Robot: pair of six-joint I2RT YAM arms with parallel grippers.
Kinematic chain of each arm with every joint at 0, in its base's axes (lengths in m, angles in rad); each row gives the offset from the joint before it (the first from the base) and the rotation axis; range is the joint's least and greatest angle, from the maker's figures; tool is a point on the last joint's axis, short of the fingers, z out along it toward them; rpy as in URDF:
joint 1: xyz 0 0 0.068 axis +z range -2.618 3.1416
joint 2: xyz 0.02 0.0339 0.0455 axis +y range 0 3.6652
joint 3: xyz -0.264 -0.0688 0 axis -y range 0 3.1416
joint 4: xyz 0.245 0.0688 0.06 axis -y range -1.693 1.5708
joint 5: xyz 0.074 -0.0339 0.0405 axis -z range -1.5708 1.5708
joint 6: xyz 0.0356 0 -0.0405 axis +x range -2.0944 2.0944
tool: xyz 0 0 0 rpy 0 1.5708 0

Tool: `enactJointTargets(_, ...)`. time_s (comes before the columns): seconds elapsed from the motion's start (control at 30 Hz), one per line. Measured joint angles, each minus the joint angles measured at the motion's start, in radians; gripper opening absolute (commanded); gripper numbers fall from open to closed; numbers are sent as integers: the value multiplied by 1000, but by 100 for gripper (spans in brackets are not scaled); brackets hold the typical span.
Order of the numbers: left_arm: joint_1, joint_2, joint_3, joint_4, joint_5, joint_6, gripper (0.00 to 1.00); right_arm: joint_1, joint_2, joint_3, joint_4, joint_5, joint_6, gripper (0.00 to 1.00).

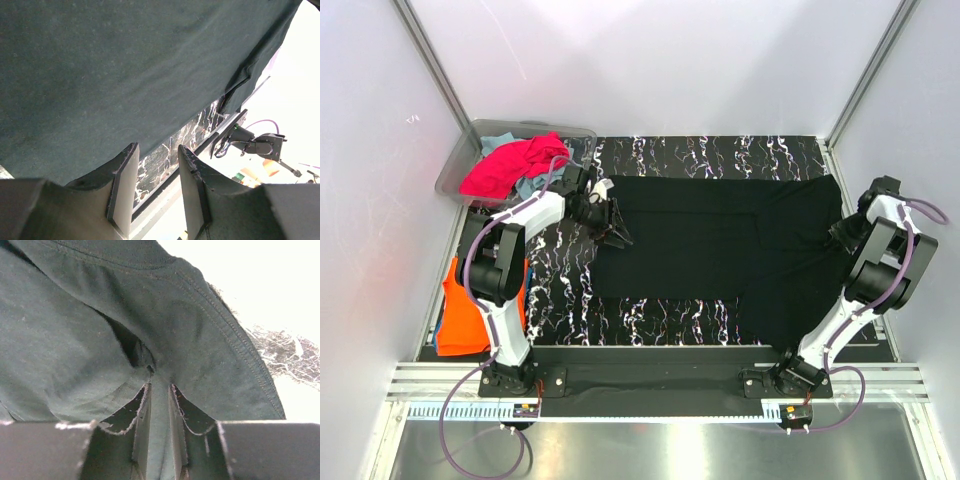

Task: Fold and stack the t-shirts
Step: Fold the tshirt

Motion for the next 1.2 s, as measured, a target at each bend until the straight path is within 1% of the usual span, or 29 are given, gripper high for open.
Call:
enactJointTargets(0.3, 2, 0, 0, 1, 0, 0, 42, -4, 46, 31, 6, 0, -4, 34)
enactJointTargets(0.43, 4, 0, 0, 2, 0, 0, 42, -5, 64, 48, 8, 0, -4, 35)
enactJointTargets(0.53, 5, 1, 0, 2, 0, 0, 42, -6, 70, 59, 10, -1, -4, 34)
enactJointTargets(0.73, 6, 2, 0, 2, 0, 0, 42, -11, 79, 72, 13, -2, -6, 27)
enactJointTargets(0.83, 6, 2, -2, 3, 0, 0, 42, -11, 79, 72, 14, -2, -9, 25)
enactJointTargets(1.0, 6, 3, -2, 3, 0, 0, 42, -13, 79, 72, 16, -3, -15, 10)
enactJointTargets(1.1, 6, 3, -2, 3, 0, 0, 42, -13, 79, 72, 16, -3, -16, 5)
enactJointTargets(1.2, 6, 3, -2, 3, 0, 0, 42, -14, 79, 72, 14, -3, -16, 4)
